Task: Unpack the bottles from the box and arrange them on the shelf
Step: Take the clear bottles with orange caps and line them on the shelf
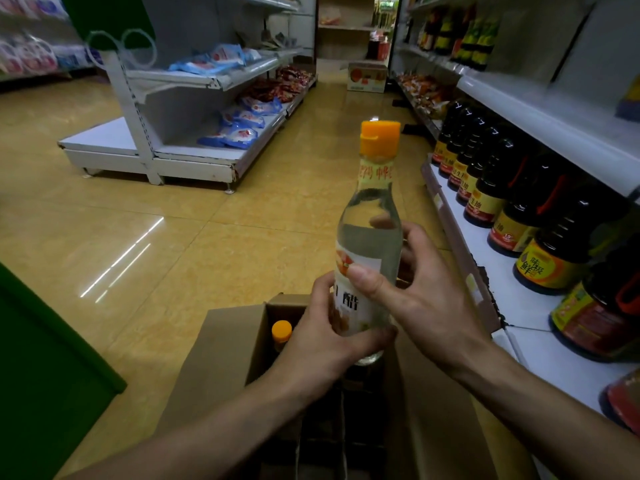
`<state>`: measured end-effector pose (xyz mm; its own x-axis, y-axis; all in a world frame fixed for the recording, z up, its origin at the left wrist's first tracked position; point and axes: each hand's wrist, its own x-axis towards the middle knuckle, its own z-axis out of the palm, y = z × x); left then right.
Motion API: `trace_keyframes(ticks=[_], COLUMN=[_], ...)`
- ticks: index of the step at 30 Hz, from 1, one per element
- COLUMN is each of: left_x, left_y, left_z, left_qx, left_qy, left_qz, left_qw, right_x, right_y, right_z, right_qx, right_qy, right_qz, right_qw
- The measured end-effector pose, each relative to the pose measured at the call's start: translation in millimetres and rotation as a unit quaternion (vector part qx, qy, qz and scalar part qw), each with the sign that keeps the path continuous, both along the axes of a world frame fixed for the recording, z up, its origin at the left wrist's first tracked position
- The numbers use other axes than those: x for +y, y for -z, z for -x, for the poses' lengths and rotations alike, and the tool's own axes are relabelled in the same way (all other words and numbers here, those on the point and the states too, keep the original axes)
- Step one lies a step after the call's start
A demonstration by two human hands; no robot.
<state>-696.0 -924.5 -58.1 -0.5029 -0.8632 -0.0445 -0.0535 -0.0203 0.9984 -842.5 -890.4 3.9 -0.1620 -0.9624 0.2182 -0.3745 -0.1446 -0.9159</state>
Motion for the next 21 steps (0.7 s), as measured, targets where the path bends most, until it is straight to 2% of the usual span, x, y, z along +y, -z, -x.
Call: trace_keyframes(ticks=[4,10,14,21], left_x=[-10,-13,-9,-3], left_y=[-13,-17,-17,-9], left_z=[-16,-27,-26,-19], left_qx=[0.028,0.029,0.015,0.02], left_qy=[0.082,0.152,0.11,0.008], left_qz=[-0.065,-0.105,-0.064,-0.018], left_qw=[0.994,0.982,0.992,1.0], right_x=[0,-1,-2,-10], right_y=[-5,-2,-2,2], right_z=[6,5,1,-5], right_qx=[-0.083,-0.174,-0.203,-0.191], right_qy=[-0.046,-0.103,-0.128,-0.116], right_qz=[0.017,-0.005,-0.007,-0.039], right_qw=[0.995,0.979,0.971,0.974])
